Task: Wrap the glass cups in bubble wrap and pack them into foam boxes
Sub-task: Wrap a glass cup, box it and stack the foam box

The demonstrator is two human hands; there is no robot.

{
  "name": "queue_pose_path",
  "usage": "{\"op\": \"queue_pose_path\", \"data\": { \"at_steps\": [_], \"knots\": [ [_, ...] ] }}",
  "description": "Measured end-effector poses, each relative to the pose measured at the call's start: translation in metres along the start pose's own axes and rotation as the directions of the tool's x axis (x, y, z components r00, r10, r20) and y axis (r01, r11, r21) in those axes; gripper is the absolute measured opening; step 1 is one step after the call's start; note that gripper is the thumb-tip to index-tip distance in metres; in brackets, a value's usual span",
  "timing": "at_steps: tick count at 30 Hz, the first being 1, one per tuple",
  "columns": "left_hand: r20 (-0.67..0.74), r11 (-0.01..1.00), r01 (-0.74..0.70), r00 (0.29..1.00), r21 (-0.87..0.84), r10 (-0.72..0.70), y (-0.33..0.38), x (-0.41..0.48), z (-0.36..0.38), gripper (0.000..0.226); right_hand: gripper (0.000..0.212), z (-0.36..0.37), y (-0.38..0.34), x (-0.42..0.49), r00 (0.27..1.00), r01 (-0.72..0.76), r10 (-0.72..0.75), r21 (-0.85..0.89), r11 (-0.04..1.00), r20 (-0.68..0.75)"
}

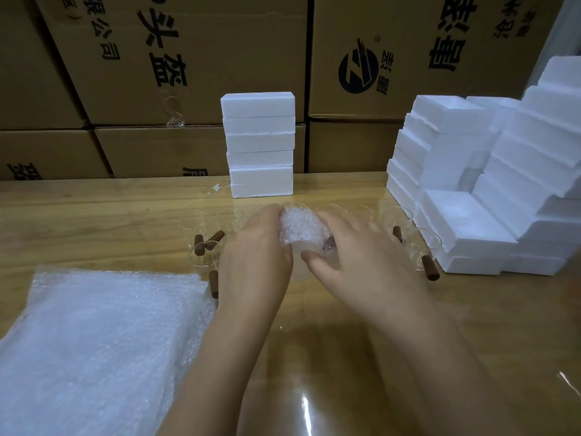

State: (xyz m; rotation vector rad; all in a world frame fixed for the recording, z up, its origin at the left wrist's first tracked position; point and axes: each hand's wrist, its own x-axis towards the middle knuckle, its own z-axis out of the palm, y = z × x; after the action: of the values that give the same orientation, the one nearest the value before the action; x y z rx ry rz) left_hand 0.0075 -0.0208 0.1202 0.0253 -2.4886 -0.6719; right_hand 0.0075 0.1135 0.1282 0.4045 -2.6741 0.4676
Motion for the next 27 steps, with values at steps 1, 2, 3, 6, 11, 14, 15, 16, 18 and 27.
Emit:
{"op": "queue_pose_path", "data": {
  "at_steps": [1, 2, 3, 6, 11, 14, 15, 16, 18, 27],
  "knots": [
    [0.026, 1.0, 0.009, 1.0, -0.015, -0.008, 0.001, 0.0, 0.002, 0.046, 0.047, 0.001, 0.002, 0.0, 1.0, -0.027, 0.027, 0.012, 1.0, -0.001],
    [0.069, 1.0, 0.006, 0.998, -0.024, -0.004, 0.004, -0.001, 0.004, 0.043, 0.036, 0.003, 0.004, 0.001, 0.999, -0.05, 0.051, 0.027, 0.998, -0.012],
    [0.106, 0.999, -0.022, 0.994, -0.023, 0.025, 0.005, -0.002, 0.006, 0.039, 0.024, 0.004, 0.006, 0.002, 0.997, -0.073, 0.074, 0.029, 0.997, -0.015],
    [0.315, 0.985, -0.115, 0.937, -0.126, 0.149, -0.001, -0.004, 0.007, 0.052, 0.023, -0.001, 0.016, 0.005, 0.985, -0.151, 0.149, 0.018, 0.988, 0.089],
    [0.537, 0.879, -0.209, 0.724, -0.428, 0.434, -0.01, -0.001, -0.008, 0.105, 0.024, -0.02, 0.036, 0.008, 0.883, -0.377, 0.241, 0.301, 0.876, 0.403],
    [0.365, 0.813, -0.343, 0.763, -0.47, 0.534, 0.002, -0.004, -0.009, 0.1, 0.014, -0.027, 0.033, 0.006, 0.772, -0.462, 0.168, 0.361, 0.81, 0.613],
    [0.326, 0.794, -0.339, 0.777, -0.504, 0.539, 0.004, -0.006, -0.009, 0.097, 0.017, -0.026, 0.032, 0.006, 0.76, -0.453, 0.137, 0.367, 0.812, 0.635],
    [0.3, 0.779, -0.325, 0.789, -0.536, 0.536, 0.005, -0.007, -0.009, 0.094, 0.022, -0.025, 0.031, 0.006, 0.759, -0.448, 0.118, 0.382, 0.808, 0.64],
    [0.247, 0.747, -0.301, 0.815, -0.593, 0.525, 0.005, -0.008, -0.01, 0.085, 0.028, -0.026, 0.03, 0.005, 0.763, -0.449, 0.066, 0.454, 0.77, 0.643],
    [0.191, 0.649, -0.002, 0.955, -0.761, 0.227, -0.008, -0.001, -0.018, 0.059, 0.026, -0.049, 0.026, 0.0, 0.989, 0.143, -0.06, 0.747, 0.65, -0.137]
  ]
}}
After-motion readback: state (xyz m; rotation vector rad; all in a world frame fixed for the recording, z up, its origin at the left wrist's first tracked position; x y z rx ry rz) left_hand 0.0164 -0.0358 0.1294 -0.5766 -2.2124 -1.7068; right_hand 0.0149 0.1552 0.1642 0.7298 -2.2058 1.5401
